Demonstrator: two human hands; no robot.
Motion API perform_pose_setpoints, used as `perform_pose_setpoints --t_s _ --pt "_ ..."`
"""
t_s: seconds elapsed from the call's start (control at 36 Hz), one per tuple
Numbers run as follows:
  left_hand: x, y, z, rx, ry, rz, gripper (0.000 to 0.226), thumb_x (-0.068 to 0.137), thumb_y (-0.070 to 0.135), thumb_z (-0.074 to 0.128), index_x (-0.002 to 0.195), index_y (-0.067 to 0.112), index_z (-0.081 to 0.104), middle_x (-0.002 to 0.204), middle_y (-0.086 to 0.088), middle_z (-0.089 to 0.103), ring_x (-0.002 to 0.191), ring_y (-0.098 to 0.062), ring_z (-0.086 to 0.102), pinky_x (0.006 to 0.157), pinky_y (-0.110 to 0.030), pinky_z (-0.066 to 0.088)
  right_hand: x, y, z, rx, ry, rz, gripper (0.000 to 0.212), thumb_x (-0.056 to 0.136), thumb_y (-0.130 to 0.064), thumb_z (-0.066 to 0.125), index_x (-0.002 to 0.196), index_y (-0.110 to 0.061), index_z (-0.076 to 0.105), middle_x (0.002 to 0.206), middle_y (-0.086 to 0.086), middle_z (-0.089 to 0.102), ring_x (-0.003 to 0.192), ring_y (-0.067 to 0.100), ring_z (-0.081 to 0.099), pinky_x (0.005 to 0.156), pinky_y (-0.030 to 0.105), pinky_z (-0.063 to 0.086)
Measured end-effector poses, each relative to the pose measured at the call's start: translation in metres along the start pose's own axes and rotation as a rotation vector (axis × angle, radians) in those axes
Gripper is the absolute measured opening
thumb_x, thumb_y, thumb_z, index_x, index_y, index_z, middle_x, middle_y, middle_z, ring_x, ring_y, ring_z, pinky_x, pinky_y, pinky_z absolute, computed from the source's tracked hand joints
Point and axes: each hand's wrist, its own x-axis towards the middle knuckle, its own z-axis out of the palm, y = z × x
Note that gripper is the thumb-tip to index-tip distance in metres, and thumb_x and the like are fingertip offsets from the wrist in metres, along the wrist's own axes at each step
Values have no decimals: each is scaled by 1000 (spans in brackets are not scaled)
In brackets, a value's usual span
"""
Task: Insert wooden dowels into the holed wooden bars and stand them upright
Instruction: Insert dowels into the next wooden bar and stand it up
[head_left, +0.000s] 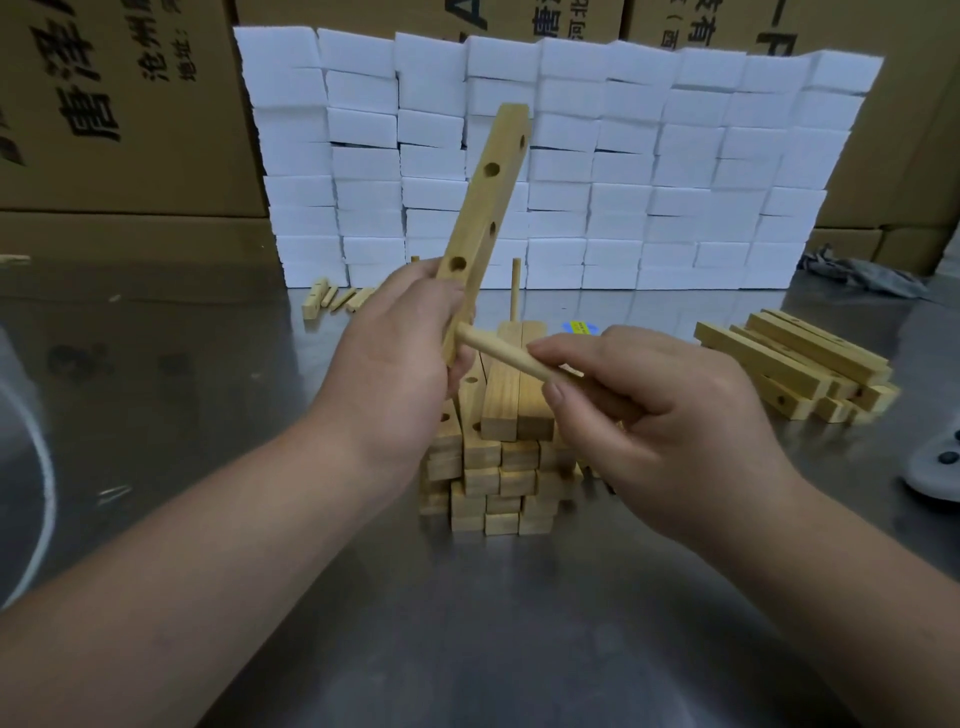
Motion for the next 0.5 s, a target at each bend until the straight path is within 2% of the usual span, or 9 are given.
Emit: perform_pose_setpoints --t_s 0.11,0.19,0.25,0.33,0.5 --pt "-5 2 1 69 -55 56 32 97 17 30 70 11 45 47 9 44 39 -1 39 40 -10 34 0 -1 -1 -10 -17 -18 27 80 -21 51 95 -14 73 62 -5 57 60 9 48 50 29 43" --pt "-8 3 2 116 -52 111 34 98 14 29 67 14 43 59 -2 39 37 -1 37 39 -8 31 0 -1 -2 4 -30 -8 27 79 -21 52 94 -14 73 62 -10 52 59 5 45 50 28 43" --pt "-9 2 1 125 -63 126 36 99 15 28 67 17 45 65 -6 37 42 -2 38 39 -9 31 0 -1 -4 14 -45 -18 22 80 -22 61 95 -13 73 64 -9 56 59 3 47 50 28 47" --pt "-9 0 0 135 -84 130 36 99 18 30 71 23 51 65 -4 37 48 -4 39 40 -9 33 1 0 -6 -13 -69 -42 21 79 -22 67 96 -11 73 66 0 65 59 15 59 50 36 51" --pt "-9 0 -1 156 -108 128 43 98 14 31 59 22 47 61 -2 36 51 -7 37 41 -11 33 1 0 -7 -106 -50 -141 23 83 -23 59 95 -10 74 59 4 61 50 19 54 40 35 47"
